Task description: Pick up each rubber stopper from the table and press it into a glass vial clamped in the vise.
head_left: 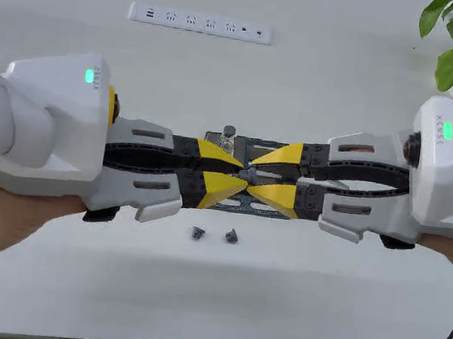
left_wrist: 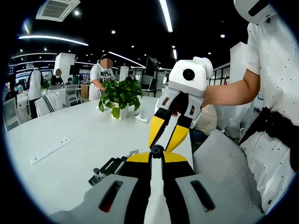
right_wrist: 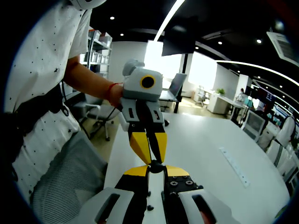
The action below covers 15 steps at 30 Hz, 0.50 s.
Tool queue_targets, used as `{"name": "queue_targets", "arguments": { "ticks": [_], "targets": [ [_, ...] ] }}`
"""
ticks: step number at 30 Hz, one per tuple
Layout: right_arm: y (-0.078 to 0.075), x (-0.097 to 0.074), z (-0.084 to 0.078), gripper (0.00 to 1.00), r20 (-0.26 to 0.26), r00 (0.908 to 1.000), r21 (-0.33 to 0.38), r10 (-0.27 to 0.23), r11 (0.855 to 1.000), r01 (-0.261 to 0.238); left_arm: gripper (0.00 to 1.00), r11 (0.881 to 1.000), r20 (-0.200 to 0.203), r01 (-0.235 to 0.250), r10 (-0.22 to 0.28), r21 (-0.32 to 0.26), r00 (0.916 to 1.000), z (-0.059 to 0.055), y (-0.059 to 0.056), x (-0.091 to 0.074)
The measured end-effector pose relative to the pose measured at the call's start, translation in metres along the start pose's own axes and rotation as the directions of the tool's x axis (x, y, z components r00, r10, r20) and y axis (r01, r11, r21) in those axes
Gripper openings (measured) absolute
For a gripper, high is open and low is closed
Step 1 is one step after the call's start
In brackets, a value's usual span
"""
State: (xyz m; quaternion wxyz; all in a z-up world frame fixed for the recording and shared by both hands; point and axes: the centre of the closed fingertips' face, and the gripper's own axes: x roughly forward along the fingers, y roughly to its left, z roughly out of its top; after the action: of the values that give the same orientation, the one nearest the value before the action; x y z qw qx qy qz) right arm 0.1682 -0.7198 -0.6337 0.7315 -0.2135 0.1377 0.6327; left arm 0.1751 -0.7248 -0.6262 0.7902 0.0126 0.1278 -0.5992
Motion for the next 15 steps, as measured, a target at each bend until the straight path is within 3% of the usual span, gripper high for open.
{"name": "queue_targets", "arguments": {
  "ticks": [15],
  "targets": [
    [-0.0009,-0.0011,0.0041,0.08,0.014,0.9999,0.024,-0.009,1.000,0.008,0.04,1.000,0.012,-0.001,0.002,-0.012,0.9999,0.0016,0.0000,-0.0015]
  ]
}}
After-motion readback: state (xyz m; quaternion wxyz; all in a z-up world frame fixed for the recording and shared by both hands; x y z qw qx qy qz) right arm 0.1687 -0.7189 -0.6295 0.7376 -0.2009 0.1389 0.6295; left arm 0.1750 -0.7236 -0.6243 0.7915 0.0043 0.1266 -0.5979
